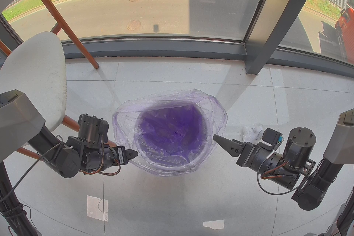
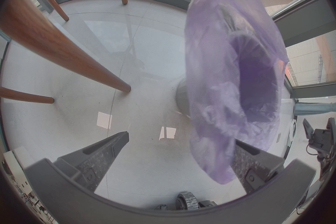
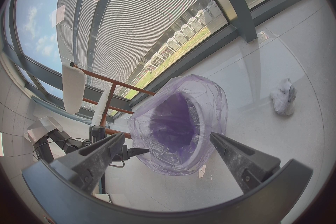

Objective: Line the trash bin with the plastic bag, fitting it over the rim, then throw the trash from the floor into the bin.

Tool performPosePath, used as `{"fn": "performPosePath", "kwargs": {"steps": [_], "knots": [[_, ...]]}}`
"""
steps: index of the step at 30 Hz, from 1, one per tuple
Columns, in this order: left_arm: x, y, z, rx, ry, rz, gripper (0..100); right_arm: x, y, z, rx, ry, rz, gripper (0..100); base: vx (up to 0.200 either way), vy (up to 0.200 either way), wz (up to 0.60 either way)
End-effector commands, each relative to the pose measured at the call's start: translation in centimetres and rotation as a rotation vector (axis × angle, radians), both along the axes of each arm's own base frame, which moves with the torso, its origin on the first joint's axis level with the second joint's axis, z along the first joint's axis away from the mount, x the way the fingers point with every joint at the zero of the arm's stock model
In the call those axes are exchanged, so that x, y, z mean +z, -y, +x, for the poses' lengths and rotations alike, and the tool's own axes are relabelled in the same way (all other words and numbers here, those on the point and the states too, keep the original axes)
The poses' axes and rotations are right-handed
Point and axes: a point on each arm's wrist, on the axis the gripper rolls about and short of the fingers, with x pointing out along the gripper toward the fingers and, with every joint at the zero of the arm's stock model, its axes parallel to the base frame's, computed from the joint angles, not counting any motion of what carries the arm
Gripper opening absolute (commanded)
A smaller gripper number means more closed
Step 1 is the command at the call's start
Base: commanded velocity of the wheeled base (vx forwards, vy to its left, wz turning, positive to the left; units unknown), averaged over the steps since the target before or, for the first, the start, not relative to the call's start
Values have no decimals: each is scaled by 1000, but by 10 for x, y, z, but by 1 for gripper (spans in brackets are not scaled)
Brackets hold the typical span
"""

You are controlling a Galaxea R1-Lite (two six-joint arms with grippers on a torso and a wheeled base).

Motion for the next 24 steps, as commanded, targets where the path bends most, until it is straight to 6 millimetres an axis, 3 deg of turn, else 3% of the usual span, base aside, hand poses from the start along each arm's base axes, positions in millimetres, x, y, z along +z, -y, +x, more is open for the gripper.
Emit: {"fn": "performPosePath", "kwargs": {"steps": [1, 12, 15, 24], "knots": [[-22, -5, -3, 23, -63, 31, 100, -1, -3, -2, 0, 0, 0, 100, 0, 0, 0], [-11, -5, 0, 54, 31, -36, 100, -4, -7, -3, 6, -6, -9, 100, 0, 0, 0], [0, 0, -6, 39, 49, -74, 100, -4, -7, -3, 6, -7, -11, 100, 0, 0, 0], [9, 2, -13, 21, 57, -108, 100, -4, -9, -5, 16, -7, -11, 100, 0, 0, 0]]}}
